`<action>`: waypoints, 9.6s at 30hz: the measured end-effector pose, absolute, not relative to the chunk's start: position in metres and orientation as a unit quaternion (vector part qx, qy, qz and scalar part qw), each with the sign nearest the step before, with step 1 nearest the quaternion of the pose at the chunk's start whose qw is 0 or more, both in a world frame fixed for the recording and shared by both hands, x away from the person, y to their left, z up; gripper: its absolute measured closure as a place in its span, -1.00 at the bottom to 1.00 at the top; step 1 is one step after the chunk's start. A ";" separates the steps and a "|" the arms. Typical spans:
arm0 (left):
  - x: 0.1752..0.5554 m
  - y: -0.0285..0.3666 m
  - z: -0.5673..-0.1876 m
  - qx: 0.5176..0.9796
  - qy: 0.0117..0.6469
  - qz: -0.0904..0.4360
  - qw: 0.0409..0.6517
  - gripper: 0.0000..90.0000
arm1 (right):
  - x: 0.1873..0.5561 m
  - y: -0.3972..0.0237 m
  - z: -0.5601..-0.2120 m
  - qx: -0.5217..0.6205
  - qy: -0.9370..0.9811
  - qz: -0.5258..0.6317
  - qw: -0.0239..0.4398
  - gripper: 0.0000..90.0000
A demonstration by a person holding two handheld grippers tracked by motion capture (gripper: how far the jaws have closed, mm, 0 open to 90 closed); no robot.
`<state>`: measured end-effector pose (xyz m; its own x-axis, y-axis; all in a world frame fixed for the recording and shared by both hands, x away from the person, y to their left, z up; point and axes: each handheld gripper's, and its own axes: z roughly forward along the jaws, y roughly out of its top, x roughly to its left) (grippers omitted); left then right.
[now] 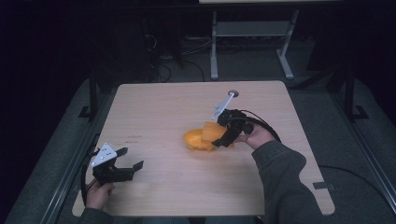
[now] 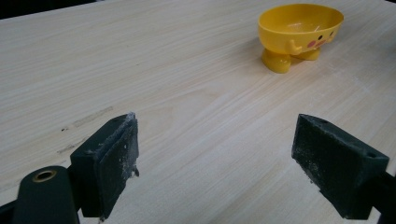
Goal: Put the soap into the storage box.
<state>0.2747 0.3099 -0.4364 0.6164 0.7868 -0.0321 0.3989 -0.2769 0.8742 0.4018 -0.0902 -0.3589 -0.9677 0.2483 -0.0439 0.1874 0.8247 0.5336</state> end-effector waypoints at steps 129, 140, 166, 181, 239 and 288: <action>0.275 0.310 -0.436 0.775 0.384 0.206 0.458 -0.69 | 0.425 -0.071 -0.359 0.129 0.947 0.290 0.050 -0.51; 0.275 0.310 -0.436 0.777 0.383 0.206 0.456 -0.69 | 0.421 -0.082 -0.359 0.140 0.944 0.293 0.054 -0.50; 0.275 0.311 -0.437 0.777 0.384 0.207 0.454 -0.69 | 0.410 -0.105 -0.354 0.166 0.940 0.293 0.064 -0.54; 0.275 0.311 -0.437 0.777 0.384 0.207 0.453 -0.69 | 0.399 -0.117 -0.356 0.171 0.935 0.303 0.070 -0.53; 0.276 0.306 -0.439 0.782 0.382 0.209 0.445 -0.69 | 0.352 -0.185 -0.390 0.239 0.918 0.309 0.062 -0.53; 0.275 0.301 -0.442 0.789 0.376 0.209 0.438 -0.69 | 0.286 -0.246 -0.443 0.301 0.889 0.339 0.065 -0.55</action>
<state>0.2750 0.3008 -0.4416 0.6299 0.7766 -0.0001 0.4104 -0.3328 0.8490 0.2862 -0.2462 -0.4432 -0.8100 0.5798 0.0878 0.4913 0.5892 0.6414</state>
